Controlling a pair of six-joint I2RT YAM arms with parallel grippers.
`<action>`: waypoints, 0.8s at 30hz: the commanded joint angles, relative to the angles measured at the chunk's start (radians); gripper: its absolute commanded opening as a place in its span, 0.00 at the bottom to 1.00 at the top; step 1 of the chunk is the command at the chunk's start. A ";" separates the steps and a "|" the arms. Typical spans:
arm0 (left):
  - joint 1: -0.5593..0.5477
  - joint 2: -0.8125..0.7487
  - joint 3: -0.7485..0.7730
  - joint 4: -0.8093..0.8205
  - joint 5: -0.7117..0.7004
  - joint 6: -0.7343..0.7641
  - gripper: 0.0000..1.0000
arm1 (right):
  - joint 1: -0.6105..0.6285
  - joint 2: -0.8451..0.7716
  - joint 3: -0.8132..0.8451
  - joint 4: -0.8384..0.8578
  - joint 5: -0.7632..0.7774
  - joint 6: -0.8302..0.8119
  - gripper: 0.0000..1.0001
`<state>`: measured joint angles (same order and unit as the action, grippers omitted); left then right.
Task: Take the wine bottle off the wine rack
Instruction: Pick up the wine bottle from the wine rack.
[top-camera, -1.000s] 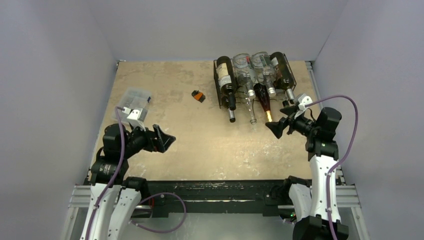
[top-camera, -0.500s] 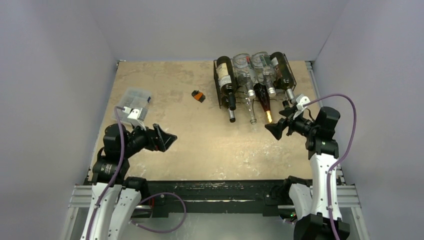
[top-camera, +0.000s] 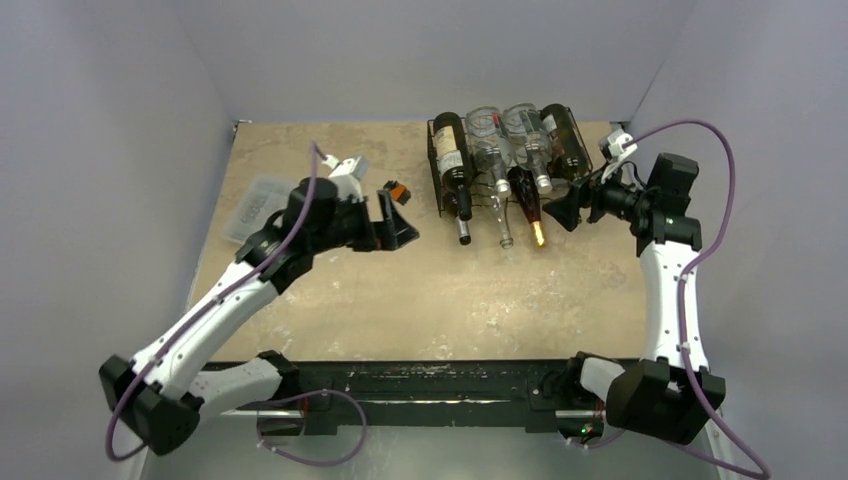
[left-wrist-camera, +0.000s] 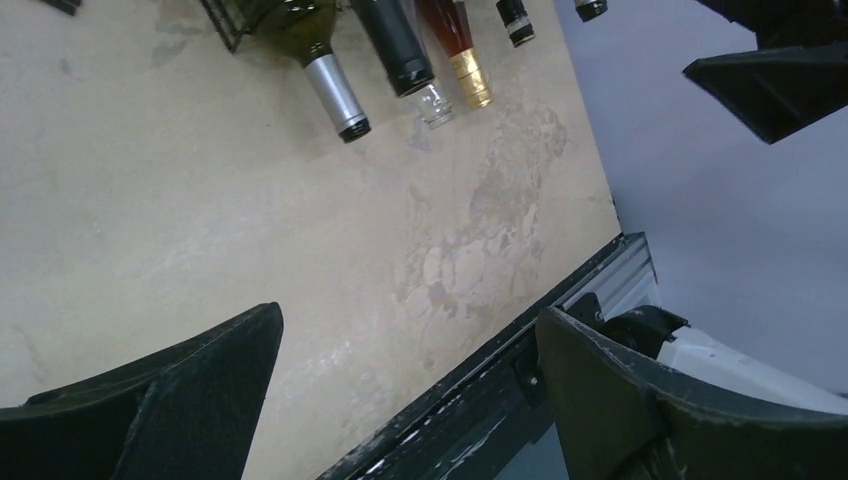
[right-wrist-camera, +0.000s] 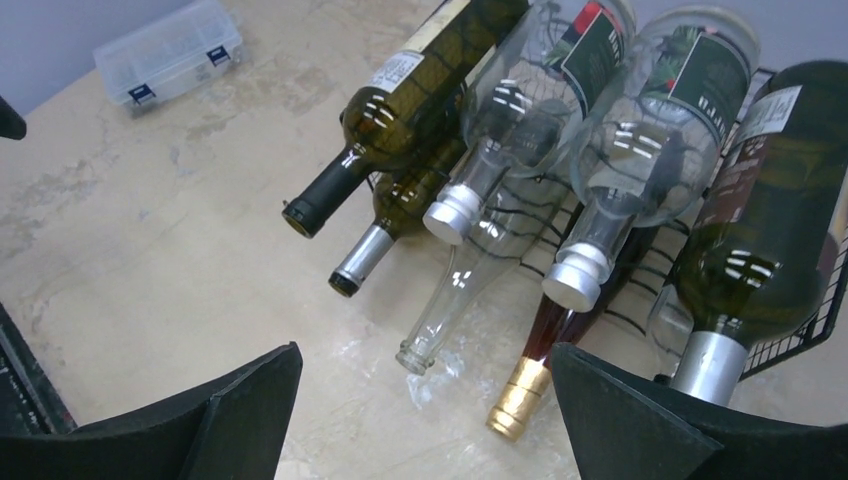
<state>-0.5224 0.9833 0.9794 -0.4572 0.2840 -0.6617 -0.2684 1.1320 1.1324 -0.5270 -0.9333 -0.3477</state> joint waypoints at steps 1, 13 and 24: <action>-0.191 0.216 0.265 0.018 -0.329 -0.157 0.98 | 0.003 -0.009 -0.036 -0.032 -0.024 -0.010 0.99; -0.288 0.720 0.639 -0.097 -0.625 -0.336 0.89 | 0.000 -0.067 -0.195 0.083 -0.140 -0.003 0.99; -0.302 0.866 0.717 -0.023 -0.654 -0.316 0.72 | 0.030 -0.084 -0.202 0.120 -0.052 0.044 0.99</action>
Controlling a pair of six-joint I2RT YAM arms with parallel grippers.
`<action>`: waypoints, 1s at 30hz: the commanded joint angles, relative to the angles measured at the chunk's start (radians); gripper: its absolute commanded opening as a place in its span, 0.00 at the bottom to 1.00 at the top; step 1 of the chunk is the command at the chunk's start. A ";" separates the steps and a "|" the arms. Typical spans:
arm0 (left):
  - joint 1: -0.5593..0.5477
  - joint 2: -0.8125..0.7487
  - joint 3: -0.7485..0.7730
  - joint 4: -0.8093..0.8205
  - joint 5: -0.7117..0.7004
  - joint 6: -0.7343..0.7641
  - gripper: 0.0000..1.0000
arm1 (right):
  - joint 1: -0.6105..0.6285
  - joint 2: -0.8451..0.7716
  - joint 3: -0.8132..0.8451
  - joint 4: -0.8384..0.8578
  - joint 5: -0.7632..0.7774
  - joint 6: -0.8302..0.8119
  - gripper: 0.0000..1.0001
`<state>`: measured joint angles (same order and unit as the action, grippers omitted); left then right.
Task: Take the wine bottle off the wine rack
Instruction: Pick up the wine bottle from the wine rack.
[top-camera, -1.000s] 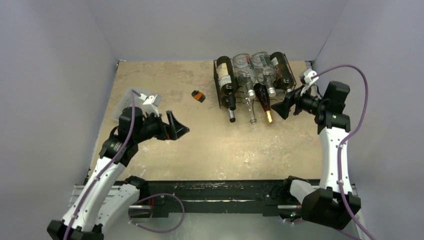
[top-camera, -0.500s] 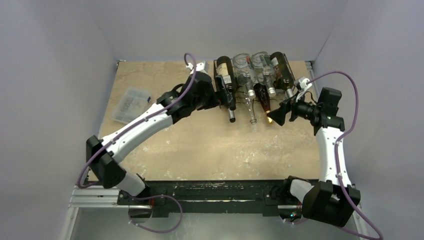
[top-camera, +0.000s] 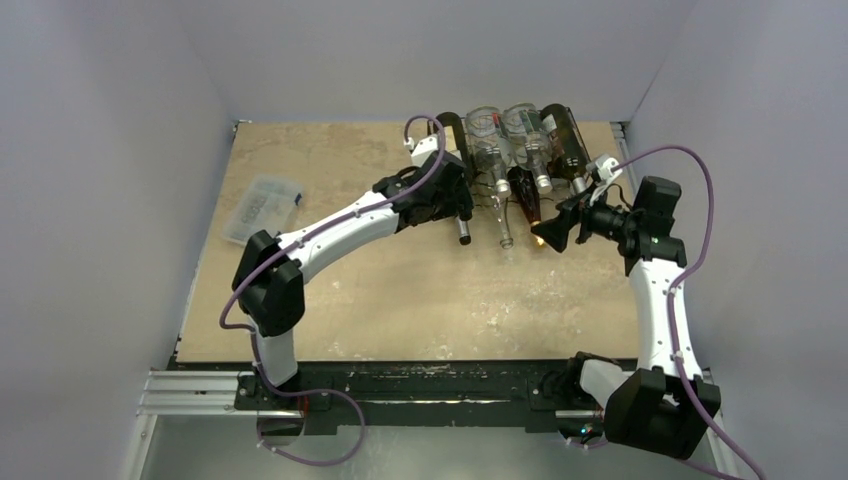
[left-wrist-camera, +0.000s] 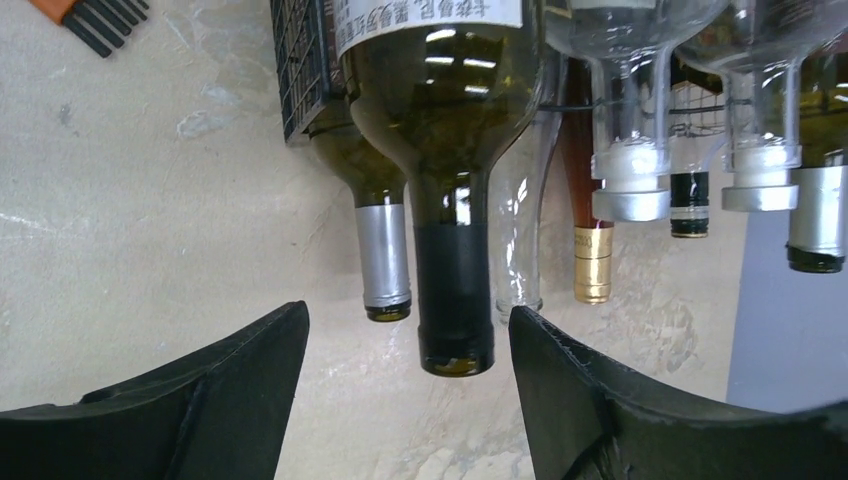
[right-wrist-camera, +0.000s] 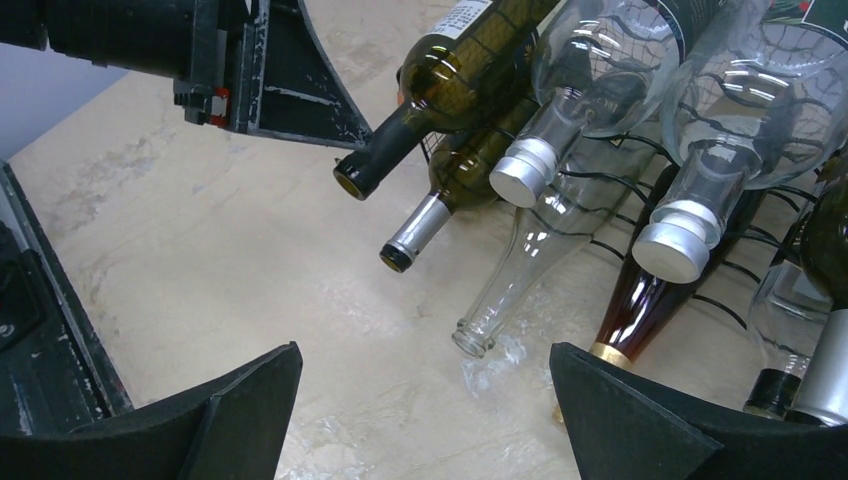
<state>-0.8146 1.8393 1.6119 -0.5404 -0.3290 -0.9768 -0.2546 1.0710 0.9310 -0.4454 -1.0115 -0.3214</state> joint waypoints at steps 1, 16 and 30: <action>-0.011 0.016 0.093 0.064 -0.042 -0.001 0.71 | 0.017 -0.023 -0.001 0.039 0.034 0.018 0.99; -0.014 0.133 0.192 0.025 -0.055 -0.053 0.58 | 0.019 -0.035 -0.016 0.069 0.085 0.034 0.99; -0.012 0.235 0.261 0.011 -0.099 -0.053 0.47 | 0.019 -0.039 -0.020 0.074 0.102 0.033 0.99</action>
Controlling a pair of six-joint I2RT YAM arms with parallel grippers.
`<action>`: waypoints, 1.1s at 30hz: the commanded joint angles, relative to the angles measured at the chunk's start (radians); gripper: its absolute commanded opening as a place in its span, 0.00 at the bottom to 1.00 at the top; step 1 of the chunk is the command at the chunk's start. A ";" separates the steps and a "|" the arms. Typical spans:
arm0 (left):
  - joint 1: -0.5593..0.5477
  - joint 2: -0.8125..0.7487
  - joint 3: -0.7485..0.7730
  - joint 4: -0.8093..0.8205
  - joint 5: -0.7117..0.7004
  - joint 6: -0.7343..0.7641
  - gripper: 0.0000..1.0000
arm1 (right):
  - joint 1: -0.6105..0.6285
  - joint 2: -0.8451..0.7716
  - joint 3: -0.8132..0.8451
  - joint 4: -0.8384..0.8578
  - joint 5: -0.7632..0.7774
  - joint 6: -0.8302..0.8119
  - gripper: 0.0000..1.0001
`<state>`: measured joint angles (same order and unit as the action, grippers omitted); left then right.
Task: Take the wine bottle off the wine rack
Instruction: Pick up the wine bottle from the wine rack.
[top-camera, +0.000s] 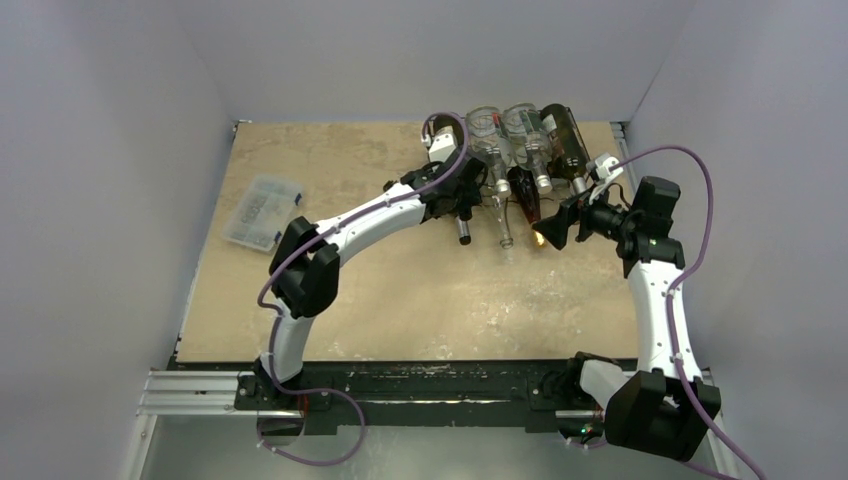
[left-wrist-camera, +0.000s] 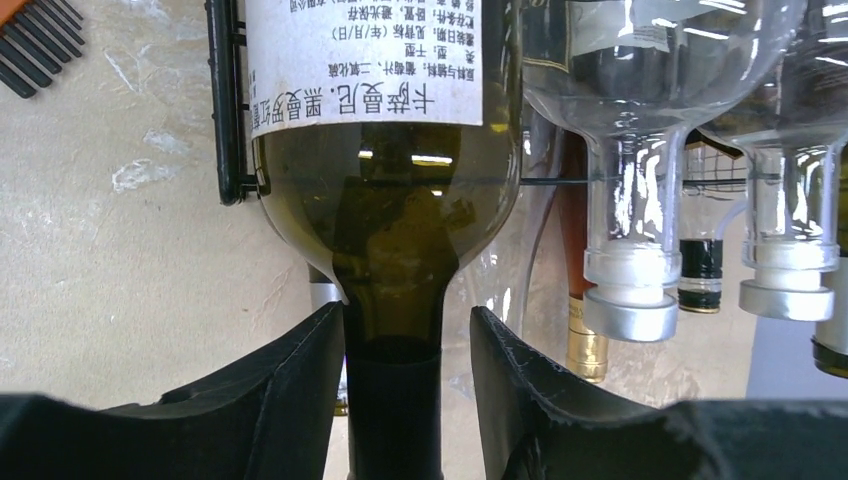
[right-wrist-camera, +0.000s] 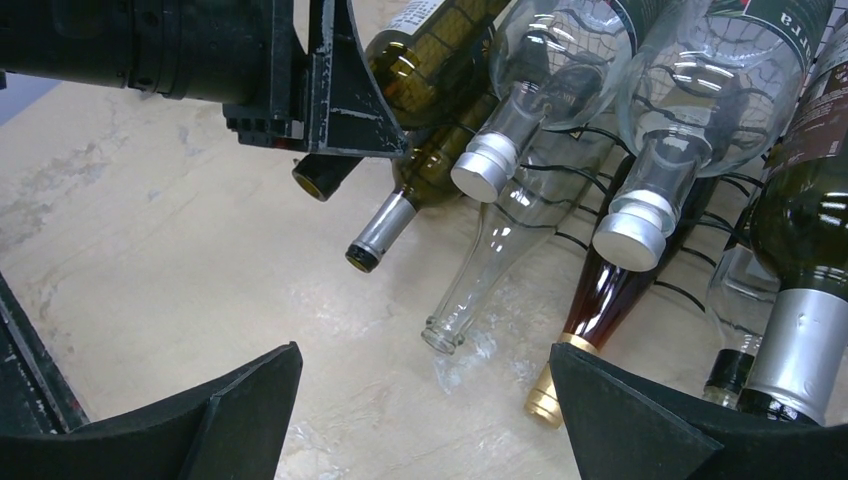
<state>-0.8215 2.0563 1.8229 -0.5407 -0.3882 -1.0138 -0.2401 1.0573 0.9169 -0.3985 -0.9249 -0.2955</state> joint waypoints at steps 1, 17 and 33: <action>-0.006 0.023 0.050 0.014 -0.042 -0.014 0.46 | 0.004 -0.025 -0.007 0.027 0.018 0.007 0.99; 0.001 0.071 0.075 0.037 -0.049 -0.003 0.38 | 0.005 -0.022 -0.007 0.029 0.033 0.004 0.99; -0.010 -0.054 -0.007 0.120 -0.093 0.081 0.00 | 0.006 -0.021 -0.006 0.028 0.049 -0.002 0.99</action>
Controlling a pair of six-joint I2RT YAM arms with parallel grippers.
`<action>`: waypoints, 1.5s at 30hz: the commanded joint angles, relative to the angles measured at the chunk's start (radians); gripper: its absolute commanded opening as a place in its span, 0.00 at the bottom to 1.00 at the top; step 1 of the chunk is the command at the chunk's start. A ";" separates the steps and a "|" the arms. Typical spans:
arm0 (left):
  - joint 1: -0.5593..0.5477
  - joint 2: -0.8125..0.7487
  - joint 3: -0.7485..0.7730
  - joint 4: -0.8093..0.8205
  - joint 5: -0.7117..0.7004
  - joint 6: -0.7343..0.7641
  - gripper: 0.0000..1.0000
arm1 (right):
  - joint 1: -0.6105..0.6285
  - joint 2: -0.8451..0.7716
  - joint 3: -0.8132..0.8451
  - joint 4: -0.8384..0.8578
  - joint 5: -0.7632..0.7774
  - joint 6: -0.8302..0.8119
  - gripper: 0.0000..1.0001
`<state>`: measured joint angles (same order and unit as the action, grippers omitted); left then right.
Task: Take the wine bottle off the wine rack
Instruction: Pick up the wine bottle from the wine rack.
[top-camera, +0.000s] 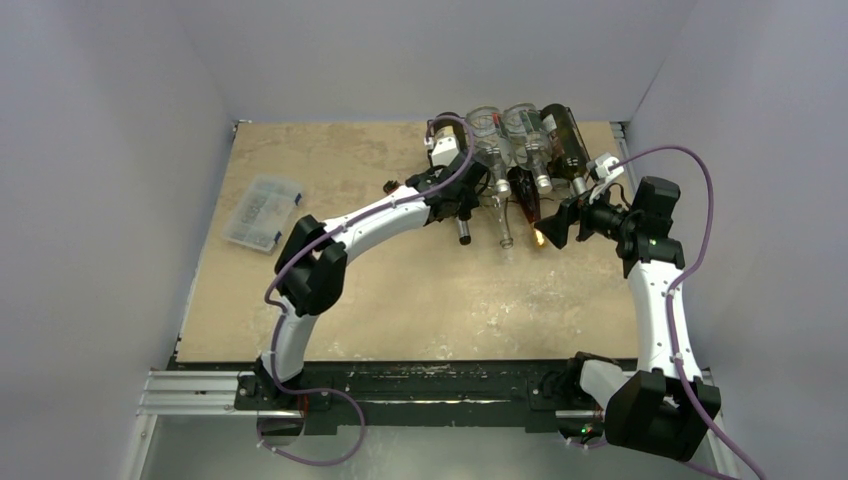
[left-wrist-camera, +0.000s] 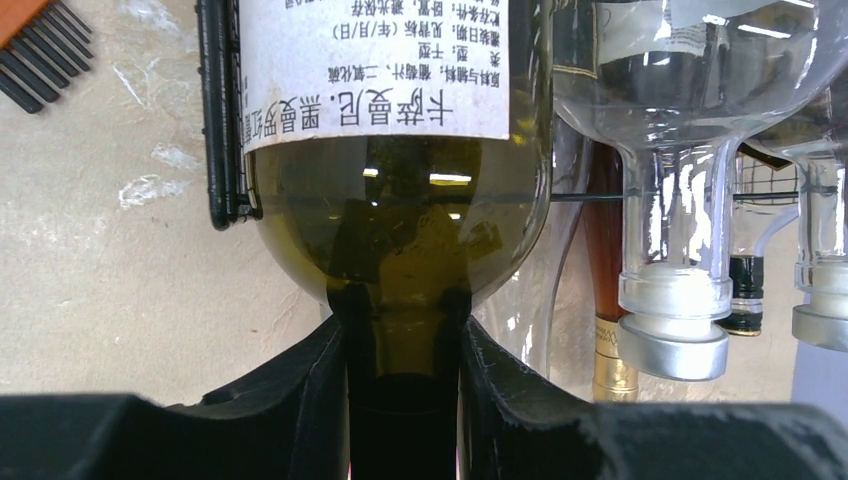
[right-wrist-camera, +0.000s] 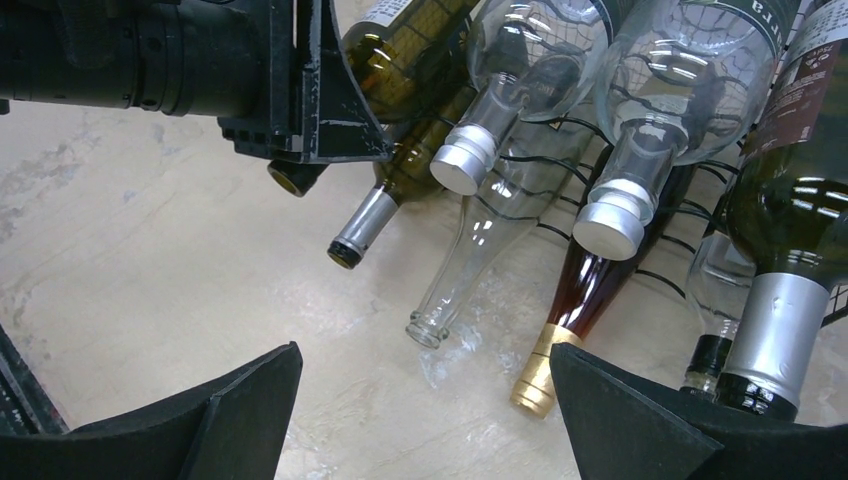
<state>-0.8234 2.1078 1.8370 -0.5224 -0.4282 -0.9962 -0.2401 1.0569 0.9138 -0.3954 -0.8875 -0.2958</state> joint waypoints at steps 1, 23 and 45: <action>-0.010 -0.117 -0.028 0.112 -0.061 0.077 0.00 | 0.006 -0.021 -0.003 0.025 0.013 -0.002 0.99; -0.017 -0.237 -0.142 0.265 -0.096 0.243 0.00 | 0.010 -0.017 -0.002 0.022 0.028 -0.013 0.99; -0.035 -0.338 -0.194 0.280 -0.110 0.259 0.00 | 0.013 -0.021 -0.004 0.019 0.036 -0.022 0.99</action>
<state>-0.8490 1.8931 1.6356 -0.4042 -0.4725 -0.7658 -0.2306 1.0573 0.9138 -0.3958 -0.8543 -0.3046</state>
